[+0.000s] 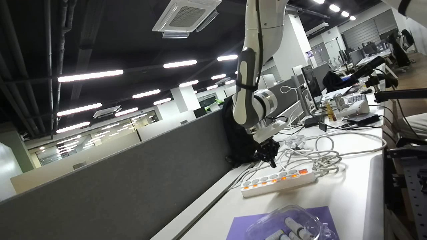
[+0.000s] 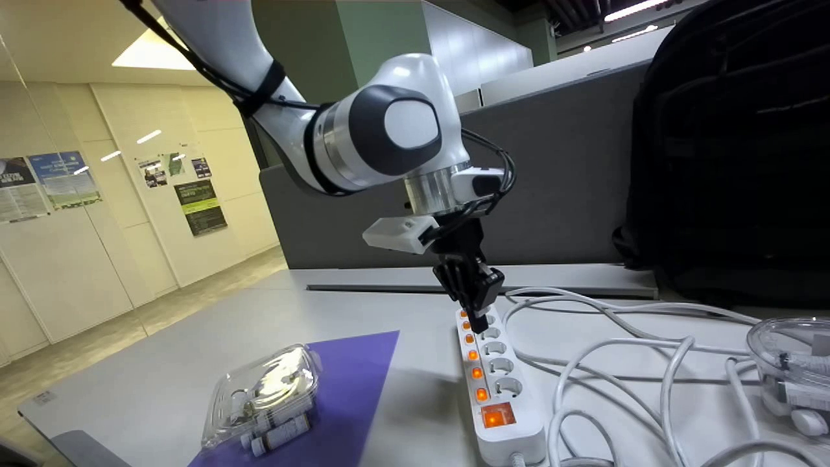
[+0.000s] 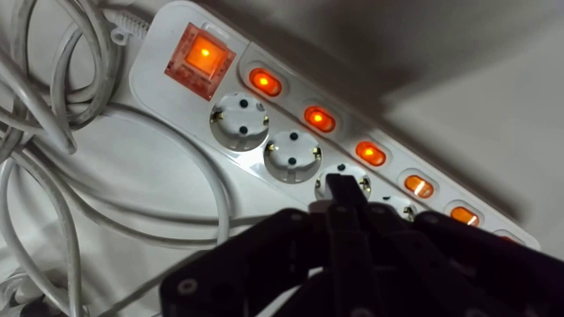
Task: Turn off the middle switch
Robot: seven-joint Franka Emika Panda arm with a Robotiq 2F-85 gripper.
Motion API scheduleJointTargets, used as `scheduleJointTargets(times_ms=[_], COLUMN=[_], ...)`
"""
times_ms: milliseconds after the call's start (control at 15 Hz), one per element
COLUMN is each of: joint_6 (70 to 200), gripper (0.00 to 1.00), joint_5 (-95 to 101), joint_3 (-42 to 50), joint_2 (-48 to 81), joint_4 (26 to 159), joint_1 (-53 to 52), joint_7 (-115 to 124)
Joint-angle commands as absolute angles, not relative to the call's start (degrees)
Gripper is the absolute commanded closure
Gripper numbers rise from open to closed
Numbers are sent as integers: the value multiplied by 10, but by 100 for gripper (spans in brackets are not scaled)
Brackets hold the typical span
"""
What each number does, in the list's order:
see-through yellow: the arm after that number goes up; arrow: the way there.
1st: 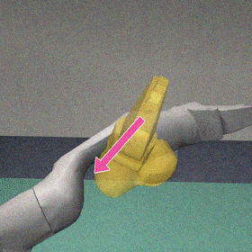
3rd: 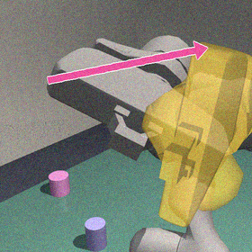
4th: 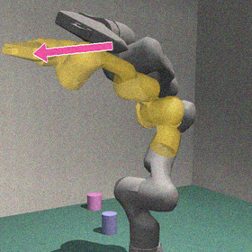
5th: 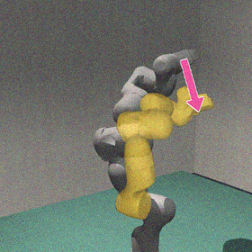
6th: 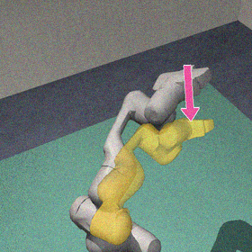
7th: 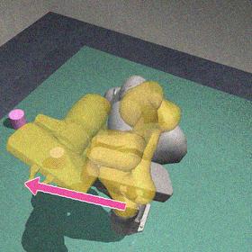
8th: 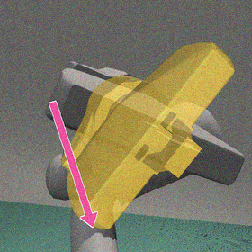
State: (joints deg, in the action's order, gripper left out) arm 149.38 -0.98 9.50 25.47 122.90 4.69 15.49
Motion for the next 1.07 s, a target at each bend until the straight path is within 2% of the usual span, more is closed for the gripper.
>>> scheduleJointTargets(times_ms=[0, 1000], joint_6=[1516, 1548], gripper=[100, 100], joint_5=[4, -1], joint_3=[111, 111], joint_2=[257, 309], joint_4=[1237, 1225], joint_1=[28, 12], joint_7=[175, 161])
